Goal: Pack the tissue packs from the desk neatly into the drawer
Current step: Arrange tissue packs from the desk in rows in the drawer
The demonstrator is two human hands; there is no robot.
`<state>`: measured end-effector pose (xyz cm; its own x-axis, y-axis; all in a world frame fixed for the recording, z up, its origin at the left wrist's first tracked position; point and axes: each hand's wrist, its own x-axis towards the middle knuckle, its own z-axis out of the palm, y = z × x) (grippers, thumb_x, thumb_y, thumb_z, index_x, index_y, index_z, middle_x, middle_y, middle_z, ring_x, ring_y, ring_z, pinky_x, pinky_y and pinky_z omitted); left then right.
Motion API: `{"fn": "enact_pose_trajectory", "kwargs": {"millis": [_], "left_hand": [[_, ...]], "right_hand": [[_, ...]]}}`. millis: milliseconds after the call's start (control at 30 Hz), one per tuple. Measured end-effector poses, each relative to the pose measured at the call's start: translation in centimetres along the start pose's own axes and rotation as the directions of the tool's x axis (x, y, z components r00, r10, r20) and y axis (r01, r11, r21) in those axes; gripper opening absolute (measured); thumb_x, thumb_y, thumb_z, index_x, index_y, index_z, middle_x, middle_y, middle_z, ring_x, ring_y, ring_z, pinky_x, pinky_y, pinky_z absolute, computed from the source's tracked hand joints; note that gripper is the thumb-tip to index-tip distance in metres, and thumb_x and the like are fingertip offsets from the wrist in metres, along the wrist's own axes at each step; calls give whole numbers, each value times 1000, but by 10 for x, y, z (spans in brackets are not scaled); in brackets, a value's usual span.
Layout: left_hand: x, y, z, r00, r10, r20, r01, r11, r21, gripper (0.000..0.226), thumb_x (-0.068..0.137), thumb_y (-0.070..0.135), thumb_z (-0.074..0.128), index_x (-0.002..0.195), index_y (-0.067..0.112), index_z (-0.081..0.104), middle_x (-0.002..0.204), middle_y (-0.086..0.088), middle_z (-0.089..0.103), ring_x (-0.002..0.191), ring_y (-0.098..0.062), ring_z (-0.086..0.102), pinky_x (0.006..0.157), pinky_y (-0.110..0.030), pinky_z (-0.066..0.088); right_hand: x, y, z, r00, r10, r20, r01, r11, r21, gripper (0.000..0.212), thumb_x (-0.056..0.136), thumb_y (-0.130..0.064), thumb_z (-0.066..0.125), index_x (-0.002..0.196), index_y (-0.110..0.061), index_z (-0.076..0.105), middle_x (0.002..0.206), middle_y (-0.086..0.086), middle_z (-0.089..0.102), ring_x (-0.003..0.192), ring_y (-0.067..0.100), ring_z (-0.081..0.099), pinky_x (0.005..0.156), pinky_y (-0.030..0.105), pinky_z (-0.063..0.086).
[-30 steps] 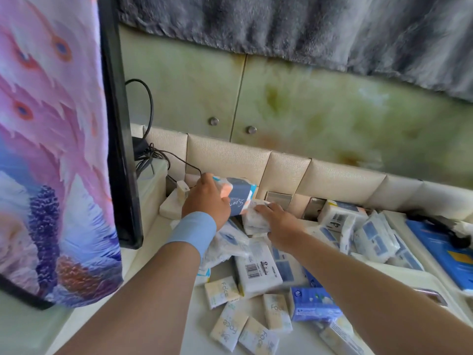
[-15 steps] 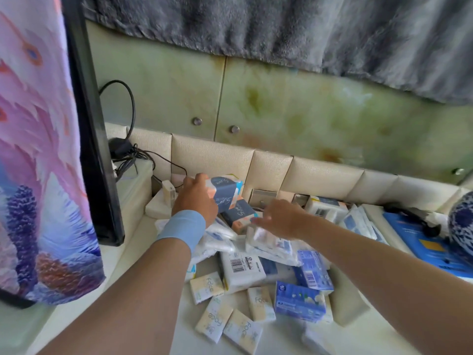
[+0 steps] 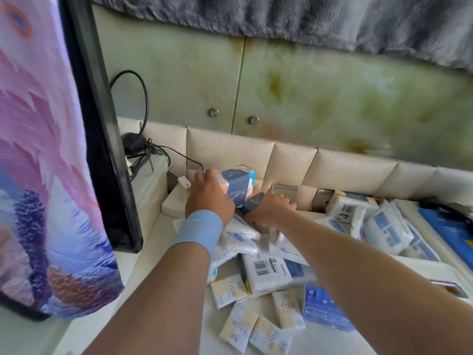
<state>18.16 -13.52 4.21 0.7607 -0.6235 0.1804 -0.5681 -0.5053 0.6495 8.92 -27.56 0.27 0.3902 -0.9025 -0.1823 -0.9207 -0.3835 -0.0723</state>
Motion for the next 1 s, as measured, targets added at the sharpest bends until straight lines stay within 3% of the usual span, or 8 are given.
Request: {"fn": "enact_pose_trajectory", "kwargs": {"millis": [200, 333, 400, 467, 600, 767, 900, 1000], "left_hand": [[1, 25, -20, 1000, -13, -28, 11, 997, -70, 46, 89, 16, 51, 133, 19, 41, 136, -7, 39, 124, -32, 42, 92, -42, 40], [-15, 45, -30, 999, 38, 27, -36, 997, -62, 47, 90, 20, 52, 135, 20, 40, 135, -8, 38, 121, -34, 44, 95, -42, 40], [-30, 55, -35, 997, 52, 60, -46, 995, -92, 48, 91, 22, 53, 137, 21, 39, 137, -8, 38, 120, -34, 46, 95, -41, 41], [-49, 62, -40, 992, 73, 105, -62, 993, -105, 51, 90, 23, 55, 139, 22, 39, 139, -7, 37, 120, -33, 48, 96, -40, 43], [-98, 72, -48, 960, 151, 236, -140, 988, -65, 56, 88, 21, 54, 141, 27, 37, 144, -1, 34, 122, -28, 48, 98, -39, 44], [-159, 77, -51, 910, 213, 355, -218, 976, -27, 55, 86, 19, 57, 136, 32, 41, 137, 5, 37, 118, -23, 49, 93, -32, 42], [-203, 71, -48, 899, 208, 385, -178, 978, -112, 53, 77, 15, 63, 123, 37, 47, 126, 6, 45, 113, -19, 51, 99, -32, 44], [-229, 63, -45, 893, 178, 414, -130, 981, -142, 51, 68, 22, 68, 112, 40, 50, 118, 5, 55, 105, -19, 57, 92, -35, 49]], "right_hand": [[-29, 18, -49, 990, -30, -138, 32, 999, 10, 95, 63, -71, 66, 132, -12, 42, 129, 12, 47, 120, 32, 47, 100, 41, 40], [-69, 54, -76, 994, -52, -94, 66, 986, 153, 96, 50, -66, 71, 127, -18, 39, 114, 6, 42, 104, 26, 54, 92, 40, 51], [-95, 77, -81, 993, -94, -70, 109, 962, 251, 104, 39, -73, 66, 125, -21, 38, 114, 3, 45, 102, 23, 56, 91, 40, 53], [-119, 102, -82, 990, -133, -51, 143, 933, 332, 98, 45, -72, 71, 123, -24, 35, 112, -1, 55, 97, 19, 59, 87, 36, 54], [-173, 145, -76, 984, -176, 3, 160, 904, 396, 97, 49, -53, 88, 125, -32, 30, 109, -5, 54, 93, 13, 57, 79, 31, 54], [-241, 189, -58, 976, -210, 60, 168, 897, 408, 95, 41, -61, 88, 121, -35, 43, 107, -10, 57, 91, 9, 58, 76, 28, 55], [-279, 218, -40, 960, -258, 108, 196, 896, 399, 104, 48, -52, 91, 134, -30, 38, 113, -8, 56, 97, 14, 59, 81, 29, 53], [-297, 232, -30, 946, -306, 106, 233, 870, 434, 104, 54, -38, 92, 139, -33, 34, 113, -6, 56, 96, 15, 60, 75, 24, 49]]}}
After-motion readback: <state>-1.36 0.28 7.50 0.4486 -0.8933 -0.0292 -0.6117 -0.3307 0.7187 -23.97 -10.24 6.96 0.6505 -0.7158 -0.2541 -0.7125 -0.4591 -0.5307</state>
